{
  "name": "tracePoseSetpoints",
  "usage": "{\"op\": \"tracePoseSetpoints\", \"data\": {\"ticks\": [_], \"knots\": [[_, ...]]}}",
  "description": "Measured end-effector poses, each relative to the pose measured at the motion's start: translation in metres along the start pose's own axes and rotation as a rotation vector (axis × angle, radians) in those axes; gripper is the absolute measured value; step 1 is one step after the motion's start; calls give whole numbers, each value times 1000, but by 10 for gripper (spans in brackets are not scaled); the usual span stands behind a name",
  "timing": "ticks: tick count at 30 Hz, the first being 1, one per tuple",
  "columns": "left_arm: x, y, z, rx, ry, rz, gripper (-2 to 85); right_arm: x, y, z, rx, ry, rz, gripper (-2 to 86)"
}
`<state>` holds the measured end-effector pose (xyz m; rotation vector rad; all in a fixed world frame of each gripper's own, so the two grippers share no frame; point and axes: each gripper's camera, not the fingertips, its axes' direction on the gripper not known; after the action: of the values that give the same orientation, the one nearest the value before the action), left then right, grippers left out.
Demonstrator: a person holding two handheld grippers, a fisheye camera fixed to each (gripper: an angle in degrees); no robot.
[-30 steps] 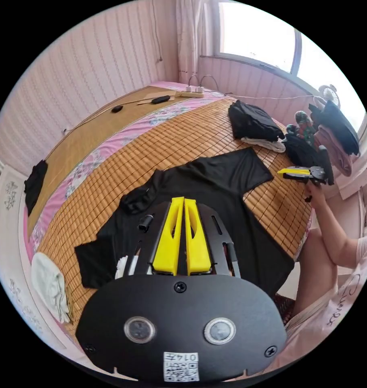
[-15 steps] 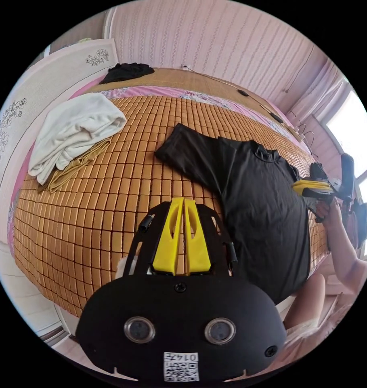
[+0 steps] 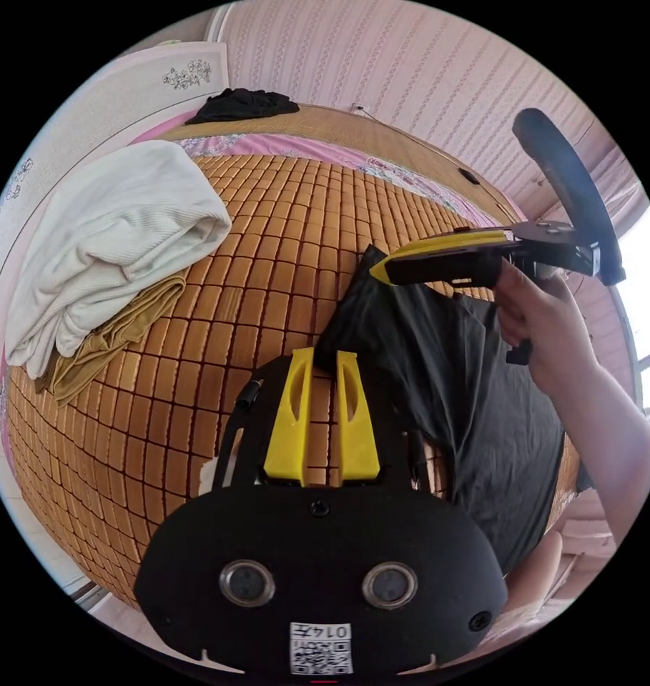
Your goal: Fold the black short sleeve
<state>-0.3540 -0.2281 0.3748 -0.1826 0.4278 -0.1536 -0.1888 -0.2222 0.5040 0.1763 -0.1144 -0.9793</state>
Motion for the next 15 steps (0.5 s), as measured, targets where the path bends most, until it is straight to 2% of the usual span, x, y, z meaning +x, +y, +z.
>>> {"op": "tracePoseSetpoints", "data": {"ticks": [2,3,5,11,15], "knots": [[-11,5,-2,20,14,49,33,1,-15,10,-55,23,28,77],[-14,6,-2,20,27,52,25,1,-19,5,-22,26,36,72],[-27,14,-9,45,27,47,4,0,-24,-1,-1,16,34,23],[-62,49,-46,141,63,6,-6,-28,-41,-23,70,-80,-86,0],[-76,74,-61,156,21,-44,-6,-72,-54,-27,102,-135,-202,-2]]}}
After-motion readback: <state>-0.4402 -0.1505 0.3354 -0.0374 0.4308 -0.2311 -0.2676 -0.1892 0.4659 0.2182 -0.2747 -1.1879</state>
